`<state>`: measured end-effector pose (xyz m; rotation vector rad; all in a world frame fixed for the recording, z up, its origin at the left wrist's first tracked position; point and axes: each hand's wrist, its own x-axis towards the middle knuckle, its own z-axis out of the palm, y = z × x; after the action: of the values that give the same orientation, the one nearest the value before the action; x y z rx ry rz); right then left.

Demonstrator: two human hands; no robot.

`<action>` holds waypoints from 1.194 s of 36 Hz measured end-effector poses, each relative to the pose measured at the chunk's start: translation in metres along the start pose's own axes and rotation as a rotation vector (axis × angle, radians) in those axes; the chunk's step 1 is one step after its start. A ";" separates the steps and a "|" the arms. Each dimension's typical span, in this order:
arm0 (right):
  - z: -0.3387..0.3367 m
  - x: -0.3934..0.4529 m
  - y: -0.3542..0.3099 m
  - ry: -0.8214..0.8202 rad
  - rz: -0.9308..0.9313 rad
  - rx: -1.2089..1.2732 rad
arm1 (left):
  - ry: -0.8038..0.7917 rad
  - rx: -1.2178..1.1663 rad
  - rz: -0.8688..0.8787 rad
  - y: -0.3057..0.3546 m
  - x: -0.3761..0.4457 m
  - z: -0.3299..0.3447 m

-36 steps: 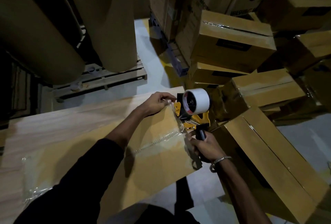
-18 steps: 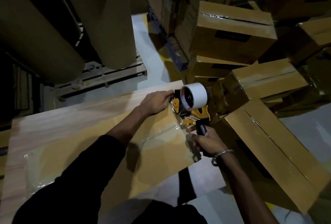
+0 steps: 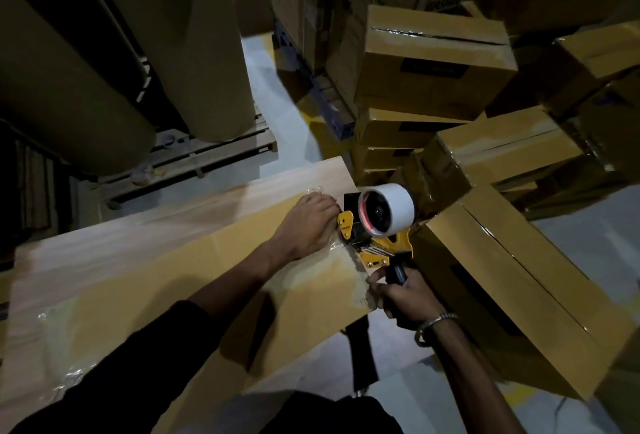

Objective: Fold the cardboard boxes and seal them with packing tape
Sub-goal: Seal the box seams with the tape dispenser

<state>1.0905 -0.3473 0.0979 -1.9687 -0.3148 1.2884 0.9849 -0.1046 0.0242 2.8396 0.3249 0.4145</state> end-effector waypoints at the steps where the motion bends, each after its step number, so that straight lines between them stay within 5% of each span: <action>1: 0.000 0.000 0.001 -0.003 -0.008 -0.003 | 0.005 0.003 -0.012 0.002 -0.001 0.002; 24: -0.017 -0.042 0.049 0.091 0.037 -0.050 | -0.071 -0.057 0.066 0.037 -0.029 0.013; 43: -0.044 -0.094 0.082 0.022 0.010 -0.123 | -0.128 -0.012 -0.053 0.057 -0.031 0.015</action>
<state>1.0692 -0.4769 0.1142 -2.0881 -0.3818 1.2796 0.9706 -0.1696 0.0185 2.8222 0.3701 0.2213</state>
